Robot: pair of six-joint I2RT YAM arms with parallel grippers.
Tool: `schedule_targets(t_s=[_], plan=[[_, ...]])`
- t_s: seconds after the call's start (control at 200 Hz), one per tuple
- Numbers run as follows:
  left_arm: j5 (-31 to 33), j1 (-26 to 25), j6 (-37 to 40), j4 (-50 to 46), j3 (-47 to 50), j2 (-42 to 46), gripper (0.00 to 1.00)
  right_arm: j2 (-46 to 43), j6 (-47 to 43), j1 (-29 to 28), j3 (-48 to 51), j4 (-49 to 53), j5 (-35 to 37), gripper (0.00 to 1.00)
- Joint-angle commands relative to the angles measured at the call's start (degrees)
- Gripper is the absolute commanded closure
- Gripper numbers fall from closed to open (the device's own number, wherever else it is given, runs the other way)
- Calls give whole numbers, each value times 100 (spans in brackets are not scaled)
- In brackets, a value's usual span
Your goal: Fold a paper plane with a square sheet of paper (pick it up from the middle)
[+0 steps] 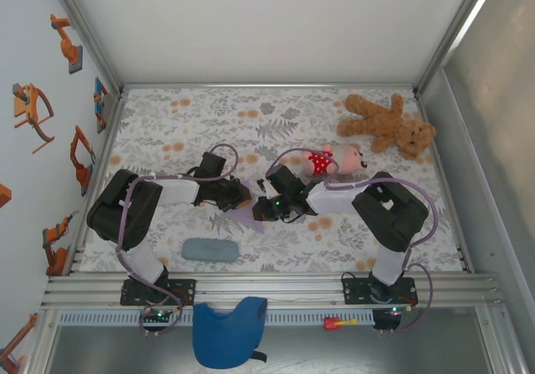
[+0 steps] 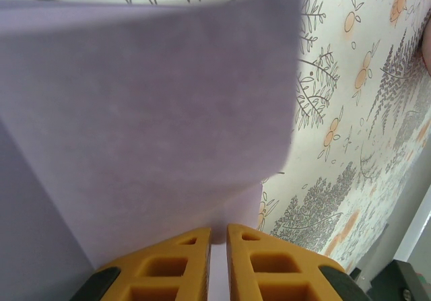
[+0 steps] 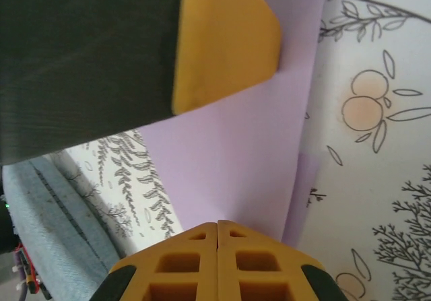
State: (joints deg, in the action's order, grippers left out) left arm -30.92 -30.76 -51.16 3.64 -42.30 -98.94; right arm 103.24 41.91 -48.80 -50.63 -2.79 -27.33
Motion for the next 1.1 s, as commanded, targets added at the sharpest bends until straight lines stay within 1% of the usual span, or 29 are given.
schedule_targets(t_s=[0.0, 0.105, 0.22, 0.331, 0.396, 0.526, 0.646, 0.836, 0.942, 1.097], plan=[[183, -5, 89, -596, 16, -79, 84, 151, -115, -33, -114, 96, 105, 100], [207, -35, 36, -595, -24, 193, 85, 239, -192, -29, -96, 401, 254, 100], [470, -70, 102, -614, -8, 660, 85, 300, -221, -34, -61, 674, 412, 100], [754, -85, 223, -497, 232, 1016, 87, 317, -245, -33, -61, 879, 547, 100], [755, -93, 253, -355, 397, 1126, 87, 313, -250, -31, -61, 941, 586, 100], [548, -192, 255, -41, 556, 1037, 87, 337, -237, -34, -80, 1021, 597, 100], [465, -361, 308, 80, 496, 836, 87, 363, -227, -33, -94, 1060, 597, 100], [316, -487, 308, 309, 416, 500, 87, 407, -212, -34, -102, 1086, 589, 100], [353, -508, 326, 311, 431, 365, 87, 434, -210, -33, -105, 1122, 597, 100], [645, -493, 425, 124, 396, 217, 88, 504, -227, -33, -86, 1277, 649, 100]])
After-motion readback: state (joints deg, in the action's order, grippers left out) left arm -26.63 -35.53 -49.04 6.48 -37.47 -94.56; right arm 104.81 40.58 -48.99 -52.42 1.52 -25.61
